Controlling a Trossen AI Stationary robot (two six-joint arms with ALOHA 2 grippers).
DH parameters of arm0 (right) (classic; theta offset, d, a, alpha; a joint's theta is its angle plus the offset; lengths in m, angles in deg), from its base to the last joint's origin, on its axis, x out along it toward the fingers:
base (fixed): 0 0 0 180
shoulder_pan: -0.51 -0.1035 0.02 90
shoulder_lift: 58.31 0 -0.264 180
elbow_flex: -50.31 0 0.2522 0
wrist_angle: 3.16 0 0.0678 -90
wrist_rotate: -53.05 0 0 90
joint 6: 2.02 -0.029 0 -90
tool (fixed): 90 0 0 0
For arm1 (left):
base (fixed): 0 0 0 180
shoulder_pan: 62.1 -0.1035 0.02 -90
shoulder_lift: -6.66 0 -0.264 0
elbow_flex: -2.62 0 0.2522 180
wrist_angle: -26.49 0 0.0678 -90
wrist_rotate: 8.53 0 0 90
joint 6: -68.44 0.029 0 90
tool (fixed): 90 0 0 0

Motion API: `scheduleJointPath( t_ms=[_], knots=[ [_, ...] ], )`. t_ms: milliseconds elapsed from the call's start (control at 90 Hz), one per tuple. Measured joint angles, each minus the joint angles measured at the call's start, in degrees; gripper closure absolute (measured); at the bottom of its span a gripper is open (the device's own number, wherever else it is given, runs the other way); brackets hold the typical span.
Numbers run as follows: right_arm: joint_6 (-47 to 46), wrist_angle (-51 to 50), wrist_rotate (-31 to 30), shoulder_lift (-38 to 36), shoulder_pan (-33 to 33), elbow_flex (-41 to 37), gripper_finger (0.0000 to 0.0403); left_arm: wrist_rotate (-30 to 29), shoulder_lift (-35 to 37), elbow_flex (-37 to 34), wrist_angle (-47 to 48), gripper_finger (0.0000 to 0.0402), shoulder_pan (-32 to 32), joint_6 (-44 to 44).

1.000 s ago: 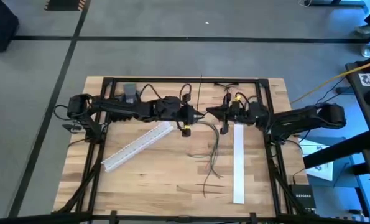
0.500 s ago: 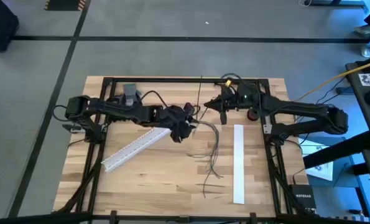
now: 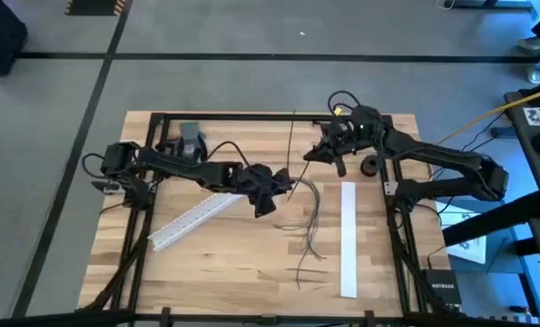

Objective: Ziptie cables
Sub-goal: Wrap the black zip tie on the colored cables

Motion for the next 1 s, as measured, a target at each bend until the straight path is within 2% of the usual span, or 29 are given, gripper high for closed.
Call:
scheduleJointPath(
  t_ms=[200, 467, 600, 889, 1000],
  knots=[
    [0.0, 0.43, 0.9, 2.47, 0.0, 0.0, 0.0403, 0.02, -1.94, 0.0, -6.49, 0.0274, 0.1, 6.85],
    [-0.76, 3.25, 3.45, 6.16, 0.0, 0.0, 0.0403, -0.02, -5.73, 0.0, -7.12, 0.0274, -0.16, 14.62],
    [-1.31, 3.26, 6.01, 6.34, -0.02, 0.0, 0.0403, 0.03, -7.07, 0.0, -7.11, 0.0274, -0.46, 15.12],
    [-2.39, 3.24, 6.03, 6.32, -0.07, -0.04, 0.0403, 0.4, -7.59, 0.0, -12.02, 0.0274, -0.75, 16.17],
    [-2.56, 3.5, 6.04, 6.56, -0.07, -0.04, 0.0403, 2.71, -7.59, 0.0, -12.35, 0.0274, -1.09, 16.66]
  ],
)
